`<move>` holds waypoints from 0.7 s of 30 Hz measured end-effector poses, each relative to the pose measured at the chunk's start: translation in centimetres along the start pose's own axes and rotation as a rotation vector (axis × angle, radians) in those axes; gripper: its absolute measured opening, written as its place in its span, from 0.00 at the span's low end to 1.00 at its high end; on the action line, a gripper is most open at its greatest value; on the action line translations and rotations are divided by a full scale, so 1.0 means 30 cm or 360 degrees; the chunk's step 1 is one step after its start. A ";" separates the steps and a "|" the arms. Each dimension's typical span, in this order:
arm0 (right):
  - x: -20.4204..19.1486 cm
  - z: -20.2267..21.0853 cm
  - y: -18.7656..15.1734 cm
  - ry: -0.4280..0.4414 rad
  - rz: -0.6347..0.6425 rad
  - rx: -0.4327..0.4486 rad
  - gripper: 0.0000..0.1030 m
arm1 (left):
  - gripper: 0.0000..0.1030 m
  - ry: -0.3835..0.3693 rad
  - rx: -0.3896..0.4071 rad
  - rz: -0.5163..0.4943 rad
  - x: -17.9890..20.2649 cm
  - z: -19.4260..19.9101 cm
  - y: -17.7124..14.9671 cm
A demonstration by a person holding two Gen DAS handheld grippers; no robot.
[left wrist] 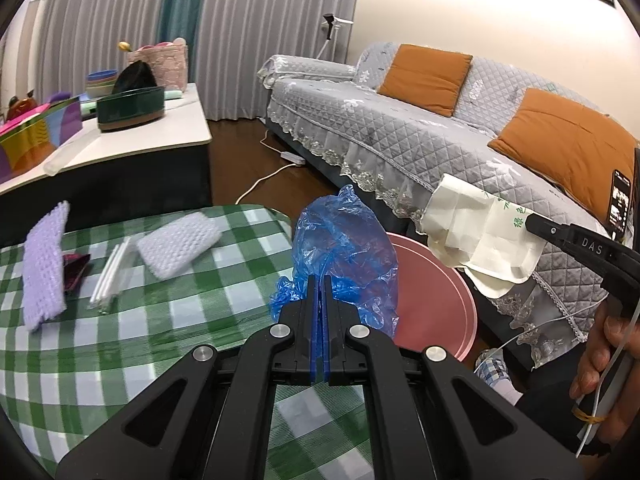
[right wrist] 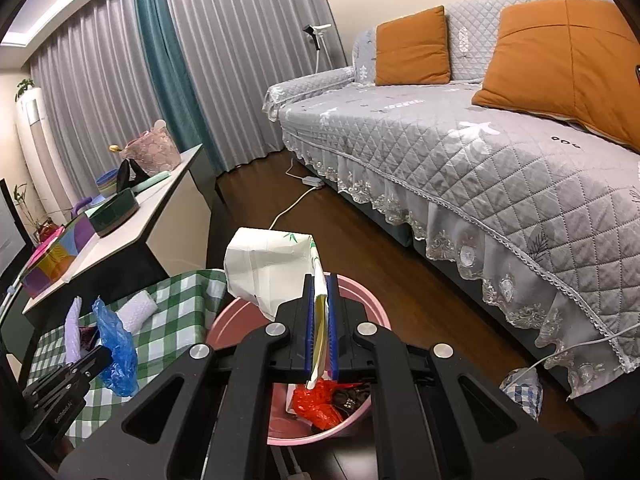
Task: Collect trash
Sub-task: 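Carry the blue bag in the left tool while the right carries the packet over the bin, then open both tools over the pink bin to drop the blue bag and packet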
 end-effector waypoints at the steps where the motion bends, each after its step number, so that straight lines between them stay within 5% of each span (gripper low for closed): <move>1: 0.006 -0.003 -0.001 -0.0006 -0.0001 0.0001 0.06 | 0.01 -0.0006 -0.0003 -0.0008 0.009 -0.009 0.001; 21: 0.051 -0.087 0.005 -0.0087 -0.0018 -0.0018 0.06 | 0.01 -0.0097 -0.0051 -0.0132 0.149 -0.166 0.022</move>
Point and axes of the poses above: each gripper's, at about its wrist camera, not at the fingertips, and z roughly against the way its jaws point, x to its right, y to its top, the point moved 5 cm from there along -z, roughly the way its jaws point, and after that the axes turned 11 degrees about -x, right-handed, at the moved point
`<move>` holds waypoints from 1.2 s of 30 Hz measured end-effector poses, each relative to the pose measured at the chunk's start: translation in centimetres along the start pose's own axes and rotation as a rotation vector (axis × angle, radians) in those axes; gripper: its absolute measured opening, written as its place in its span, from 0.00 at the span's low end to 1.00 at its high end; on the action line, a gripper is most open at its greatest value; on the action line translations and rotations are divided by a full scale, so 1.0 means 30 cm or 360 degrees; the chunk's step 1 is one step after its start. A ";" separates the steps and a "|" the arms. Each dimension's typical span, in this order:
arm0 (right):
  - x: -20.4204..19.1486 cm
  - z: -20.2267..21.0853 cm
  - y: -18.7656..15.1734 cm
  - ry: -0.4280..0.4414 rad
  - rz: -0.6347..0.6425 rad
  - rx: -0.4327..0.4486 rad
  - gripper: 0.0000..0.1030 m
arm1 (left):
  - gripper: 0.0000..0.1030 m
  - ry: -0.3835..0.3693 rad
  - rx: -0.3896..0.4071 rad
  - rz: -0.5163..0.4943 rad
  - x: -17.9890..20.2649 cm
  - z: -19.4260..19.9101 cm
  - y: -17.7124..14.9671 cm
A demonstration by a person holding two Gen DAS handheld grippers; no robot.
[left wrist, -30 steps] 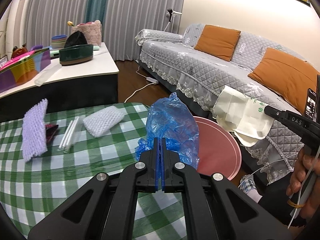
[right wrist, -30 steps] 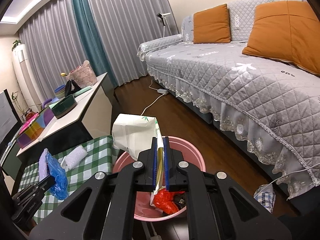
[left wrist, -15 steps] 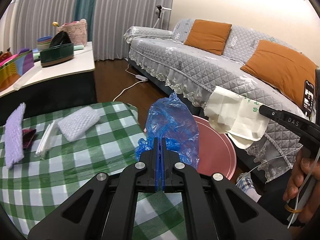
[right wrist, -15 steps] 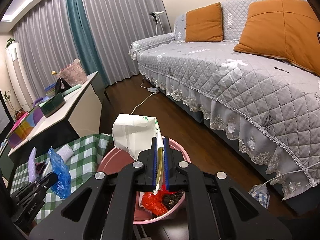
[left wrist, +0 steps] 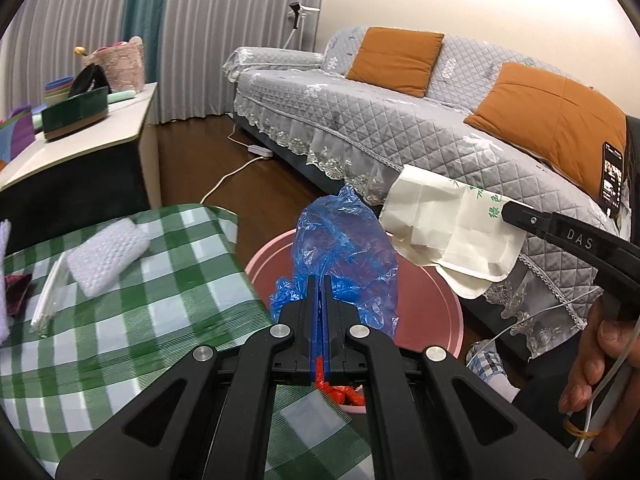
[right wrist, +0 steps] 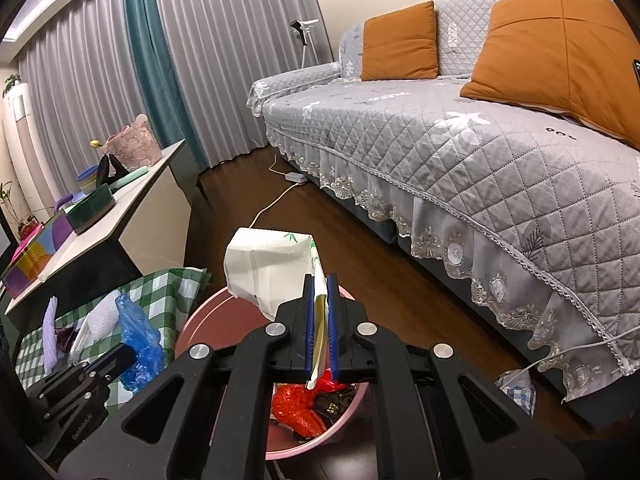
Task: Collect trash
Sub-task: 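Open both tools over the pink bin to drop the blue bag and packet, then move both open tools back over the table toward the lilac foam net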
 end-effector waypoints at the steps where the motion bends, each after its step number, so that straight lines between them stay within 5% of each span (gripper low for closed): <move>1: 0.002 -0.005 0.000 -0.0002 -0.0001 -0.0002 0.06 | 0.01 -0.0003 -0.0003 -0.0002 0.005 -0.007 0.000; 7: 0.002 -0.032 0.000 -0.0024 -0.0007 -0.0020 0.11 | 0.02 -0.0041 -0.0039 -0.0004 0.013 -0.052 0.011; 9: 0.008 -0.038 0.001 -0.0029 -0.0022 -0.0026 0.19 | 0.17 -0.0050 -0.0060 -0.0011 0.017 -0.064 0.014; 11: 0.011 -0.034 0.002 -0.0033 -0.0042 -0.0013 0.43 | 0.33 -0.0034 -0.0053 -0.0012 0.014 -0.063 0.014; 13: 0.011 -0.026 0.005 -0.0039 -0.0057 0.0003 0.49 | 0.34 -0.0027 -0.0047 0.0003 0.002 -0.054 0.012; 36: -0.220 0.111 0.008 0.0095 0.0061 0.0069 0.55 | 0.34 0.0146 0.0124 0.0129 -0.212 0.249 -0.013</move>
Point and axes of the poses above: each gripper's, at about its wrist camera, not at the fingertips, and z roughly against the way its jaws point, x to its right, y to its top, the point moved 5 cm from there along -z, roughly the way its jaws point, and after that the axes turned 11 degrees about -x, right-handed, at the moved point
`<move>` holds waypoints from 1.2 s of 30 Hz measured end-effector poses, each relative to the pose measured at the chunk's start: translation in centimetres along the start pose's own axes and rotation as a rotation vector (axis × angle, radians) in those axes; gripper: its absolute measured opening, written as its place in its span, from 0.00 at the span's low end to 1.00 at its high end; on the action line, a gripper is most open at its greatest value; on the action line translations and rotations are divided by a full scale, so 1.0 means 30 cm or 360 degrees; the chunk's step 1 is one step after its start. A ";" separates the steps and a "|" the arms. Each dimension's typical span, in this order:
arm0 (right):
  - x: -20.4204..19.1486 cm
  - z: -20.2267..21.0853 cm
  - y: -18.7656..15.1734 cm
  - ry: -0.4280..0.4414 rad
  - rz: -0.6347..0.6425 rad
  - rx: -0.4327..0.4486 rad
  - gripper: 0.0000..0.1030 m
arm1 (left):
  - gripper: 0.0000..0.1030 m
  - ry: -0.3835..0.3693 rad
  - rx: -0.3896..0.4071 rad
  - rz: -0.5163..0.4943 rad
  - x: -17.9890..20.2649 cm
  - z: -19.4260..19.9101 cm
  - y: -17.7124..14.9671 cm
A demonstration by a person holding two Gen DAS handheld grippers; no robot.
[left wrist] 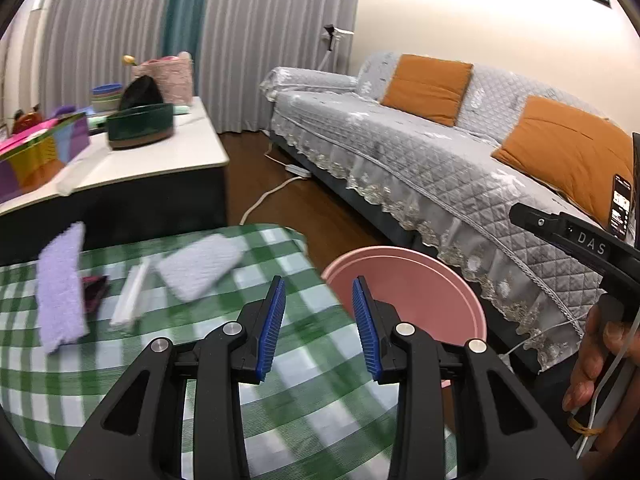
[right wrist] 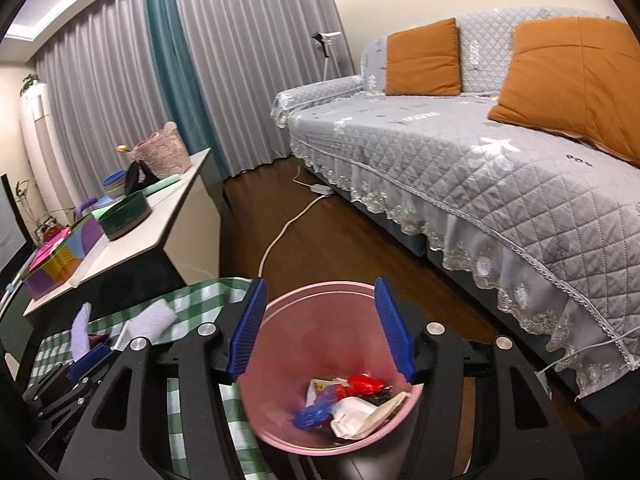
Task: Collect trash
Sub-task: 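Move both open tools back over the table toward the lilac foam net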
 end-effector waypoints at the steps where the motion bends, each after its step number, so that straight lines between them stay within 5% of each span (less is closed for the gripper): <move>1: -0.012 0.002 0.000 0.0007 0.0006 0.0001 0.55 | 0.34 0.0011 0.0006 0.0008 -0.017 0.011 -0.002; 28: -0.562 -0.198 -0.123 0.0307 0.0220 -0.0186 0.55 | 0.33 0.0348 0.0027 0.0418 -0.591 0.135 -0.131; 36: -0.649 -0.340 -0.163 0.0374 0.0199 -0.0318 0.55 | 0.34 0.0408 -0.0010 0.0439 -0.636 0.069 -0.121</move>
Point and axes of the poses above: each gripper's, at about its wrist camera, not at the fingertips, and z roughly against the way its jaws point, x to its right, y to its top, the point moved 5 cm from there along -z, roughly the way its jaws point, and after that the axes turned 11 degrees about -x, right-handed, at the moved point
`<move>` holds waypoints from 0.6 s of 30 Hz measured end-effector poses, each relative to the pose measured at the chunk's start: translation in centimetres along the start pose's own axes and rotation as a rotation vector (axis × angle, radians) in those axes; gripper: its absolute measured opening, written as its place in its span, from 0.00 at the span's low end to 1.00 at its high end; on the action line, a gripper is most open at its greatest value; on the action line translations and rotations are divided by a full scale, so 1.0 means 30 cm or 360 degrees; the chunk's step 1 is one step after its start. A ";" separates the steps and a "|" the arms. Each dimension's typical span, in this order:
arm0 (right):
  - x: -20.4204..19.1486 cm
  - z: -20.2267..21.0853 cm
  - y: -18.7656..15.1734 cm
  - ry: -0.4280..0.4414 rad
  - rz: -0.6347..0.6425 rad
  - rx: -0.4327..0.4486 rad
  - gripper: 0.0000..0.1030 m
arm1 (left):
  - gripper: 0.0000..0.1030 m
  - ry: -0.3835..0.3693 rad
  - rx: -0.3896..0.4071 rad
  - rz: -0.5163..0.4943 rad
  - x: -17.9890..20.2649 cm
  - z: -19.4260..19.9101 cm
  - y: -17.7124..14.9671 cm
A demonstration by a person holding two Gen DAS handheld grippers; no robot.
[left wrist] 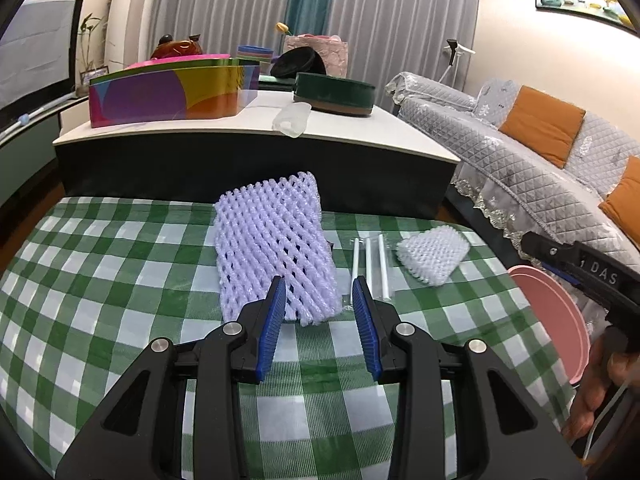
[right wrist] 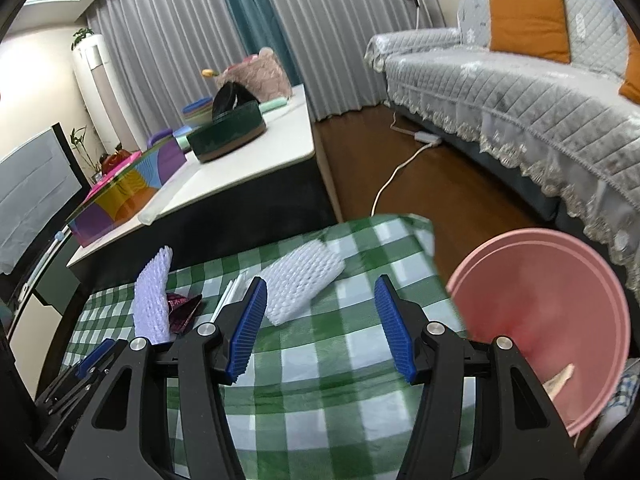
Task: Collect trash
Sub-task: 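Move both open tools back over the table toward the lilac foam net, then close the left tool on the lilac foam net while the right grasps the white foam sleeve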
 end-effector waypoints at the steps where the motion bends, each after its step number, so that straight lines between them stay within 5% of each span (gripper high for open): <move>1: -0.005 -0.021 0.000 0.0006 -0.0008 -0.0016 0.55 | 0.35 0.0018 -0.0009 0.0001 0.002 -0.015 0.004; 6: -0.034 -0.127 0.001 0.0045 -0.0031 -0.0104 0.55 | 0.55 0.0101 -0.0049 0.0002 0.006 -0.074 0.017; 16: -0.043 -0.302 0.014 0.0068 -0.0119 -0.0283 0.55 | 0.54 0.0197 -0.0173 -0.0023 -0.007 -0.176 0.045; 18: -0.053 -0.320 0.011 0.0069 -0.0119 -0.0306 0.54 | 0.43 0.0191 -0.0194 -0.0016 -0.011 -0.184 0.044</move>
Point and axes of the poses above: each gripper's, at about its wrist camera, not at the fingertips, and z roughly against the way its jaws point, x to its right, y to its top, the point moved 5 cm from there along -z, roughly the way its jaws point, and after that the axes turned 11 degrees about -x, right-handed, at the moved point
